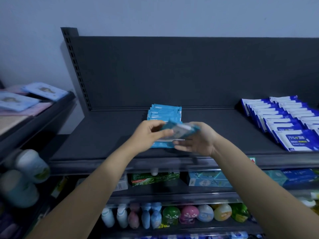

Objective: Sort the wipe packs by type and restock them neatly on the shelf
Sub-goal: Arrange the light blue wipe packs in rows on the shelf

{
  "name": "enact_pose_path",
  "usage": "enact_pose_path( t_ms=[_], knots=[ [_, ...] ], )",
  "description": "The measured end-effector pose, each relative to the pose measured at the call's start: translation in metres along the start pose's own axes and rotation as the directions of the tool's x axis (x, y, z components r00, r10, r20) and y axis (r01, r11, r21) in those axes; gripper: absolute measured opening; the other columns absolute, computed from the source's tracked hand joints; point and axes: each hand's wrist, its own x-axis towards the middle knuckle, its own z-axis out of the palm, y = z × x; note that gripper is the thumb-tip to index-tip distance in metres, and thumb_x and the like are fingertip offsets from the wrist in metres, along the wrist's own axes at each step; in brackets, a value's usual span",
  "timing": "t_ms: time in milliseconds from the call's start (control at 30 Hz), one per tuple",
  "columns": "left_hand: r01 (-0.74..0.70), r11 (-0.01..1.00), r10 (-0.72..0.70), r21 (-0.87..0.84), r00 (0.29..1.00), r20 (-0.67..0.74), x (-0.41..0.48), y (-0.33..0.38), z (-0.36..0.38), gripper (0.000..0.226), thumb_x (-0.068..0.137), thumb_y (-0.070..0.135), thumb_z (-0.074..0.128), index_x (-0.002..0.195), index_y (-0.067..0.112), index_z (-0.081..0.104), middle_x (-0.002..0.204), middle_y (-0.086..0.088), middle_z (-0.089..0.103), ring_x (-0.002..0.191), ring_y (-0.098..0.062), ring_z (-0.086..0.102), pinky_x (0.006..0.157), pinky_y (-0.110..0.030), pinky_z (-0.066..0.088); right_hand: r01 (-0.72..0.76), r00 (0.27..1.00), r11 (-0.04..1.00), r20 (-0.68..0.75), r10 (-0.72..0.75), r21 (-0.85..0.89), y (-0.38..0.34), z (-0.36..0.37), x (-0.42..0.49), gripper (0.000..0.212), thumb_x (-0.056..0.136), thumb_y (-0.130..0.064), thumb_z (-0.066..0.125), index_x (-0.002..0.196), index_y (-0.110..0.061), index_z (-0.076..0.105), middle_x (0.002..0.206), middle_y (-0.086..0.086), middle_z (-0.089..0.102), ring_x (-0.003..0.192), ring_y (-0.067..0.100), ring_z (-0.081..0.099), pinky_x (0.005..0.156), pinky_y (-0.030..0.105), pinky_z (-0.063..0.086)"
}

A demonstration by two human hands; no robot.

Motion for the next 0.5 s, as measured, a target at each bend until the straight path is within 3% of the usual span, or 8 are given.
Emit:
enact_pose_path(
  t_ms=[100,167,333,400,500],
  knots=[
    [0.076,0.995,-0.083,-0.063,0.989,-0.122,0.003,0.0,-0.005,0.028,0.089,0.038,0.064,0.089,0.011,0.068,0.087,-0.012,0.069,0.078,-0.021,0.06,0.071,-0.039,0.045,0.165,0.985,0.982,-0.042,-0.169,-0.089,0.005,-0.004,0.001,0.03,0.096,-0.038,0.044,0.093,-0.015,0.063,0.101,0.006,0.062,0.088,0.025,0.059,0.078,0.039,0.05],
    [0.116,0.989,-0.128,-0.097,0.984,-0.128,0.005,0.005,-0.006,0.024,0.093,0.034,0.059,0.095,0.011,0.067,0.094,-0.011,0.072,0.082,-0.019,0.065,0.074,-0.037,0.049,0.251,0.968,0.965,0.028,-0.249,-0.077,0.005,-0.003,-0.001,0.03,0.095,-0.041,0.048,0.091,-0.017,0.066,0.094,0.0,0.067,0.085,0.021,0.063,0.079,0.038,0.051],
    [0.168,0.981,-0.172,-0.102,0.984,-0.036,0.007,0.008,-0.009,0.018,0.09,0.019,0.065,0.107,0.014,0.062,0.108,-0.005,0.071,0.093,-0.016,0.069,0.084,-0.036,0.056,0.397,0.918,0.906,0.088,-0.387,-0.146,0.006,0.001,-0.003,0.017,0.095,-0.014,0.056,0.11,-0.014,0.065,0.097,0.004,0.07,0.081,0.02,0.069,0.066,0.032,0.057],
    [0.217,0.972,-0.219,-0.094,0.976,-0.007,0.008,0.007,-0.012,0.032,0.081,0.019,0.075,0.109,0.019,0.06,0.112,0.0,0.07,0.099,-0.016,0.068,0.09,-0.043,0.054,0.41,0.912,0.876,0.107,-0.395,-0.253,0.002,0.002,-0.005,0.018,0.093,-0.012,0.059,0.11,-0.014,0.065,0.096,0.004,0.072,0.08,0.019,0.07,0.064,0.033,0.057],
    [0.247,0.961,-0.241,-0.128,0.969,0.06,0.006,0.007,-0.018,0.04,0.081,0.019,0.074,0.117,0.025,0.059,0.112,0.001,0.071,0.104,-0.021,0.067,0.096,-0.054,0.048,0.386,0.922,0.867,0.095,-0.376,-0.314,-0.007,0.002,-0.005,0.013,0.091,-0.008,0.061,0.1,-0.016,0.066,0.092,0.003,0.072,0.078,0.02,0.07,0.063,0.033,0.057]
  ],
)
